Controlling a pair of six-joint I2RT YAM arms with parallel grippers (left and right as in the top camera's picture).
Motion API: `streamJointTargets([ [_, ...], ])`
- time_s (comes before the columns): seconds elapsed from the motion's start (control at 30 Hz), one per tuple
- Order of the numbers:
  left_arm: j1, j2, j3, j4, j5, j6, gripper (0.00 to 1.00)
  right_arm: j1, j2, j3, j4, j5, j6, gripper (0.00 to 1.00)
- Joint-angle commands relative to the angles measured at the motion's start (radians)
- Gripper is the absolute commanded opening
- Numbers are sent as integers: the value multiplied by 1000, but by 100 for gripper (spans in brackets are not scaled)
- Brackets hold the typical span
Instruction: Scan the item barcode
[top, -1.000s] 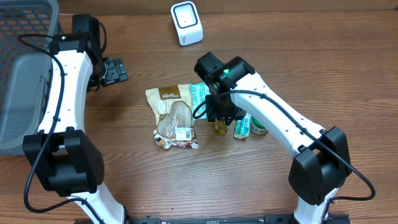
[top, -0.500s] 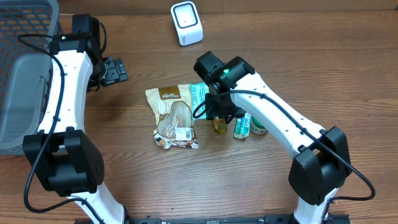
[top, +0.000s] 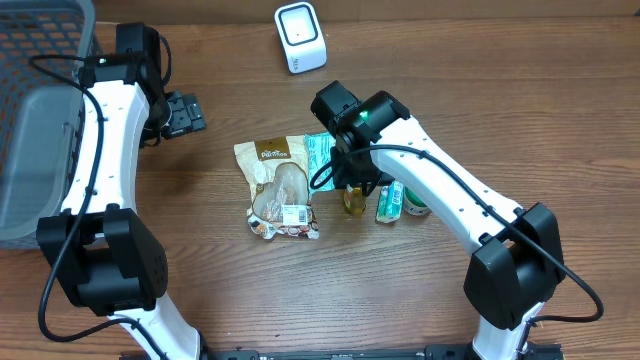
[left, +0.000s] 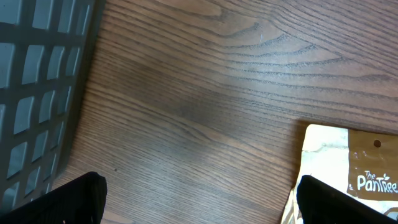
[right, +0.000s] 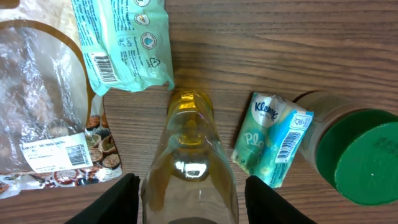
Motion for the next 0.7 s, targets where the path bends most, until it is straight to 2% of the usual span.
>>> streamJointTargets([
  [0.0,-3,-16,16,1,-13,4,99,0,-13,-4,-6,18,5,51],
  [0.27,-3,-16,16,1,-13,4,99,0,-14,-4,18,26,0,47],
  [0.47,-3,-16,16,1,-13,4,100,5,-14,-4,-1,26,1,34],
  [0.67,-3,-16,16,1,-13,4,100,27,-14,-4,-27,17,5,34],
])
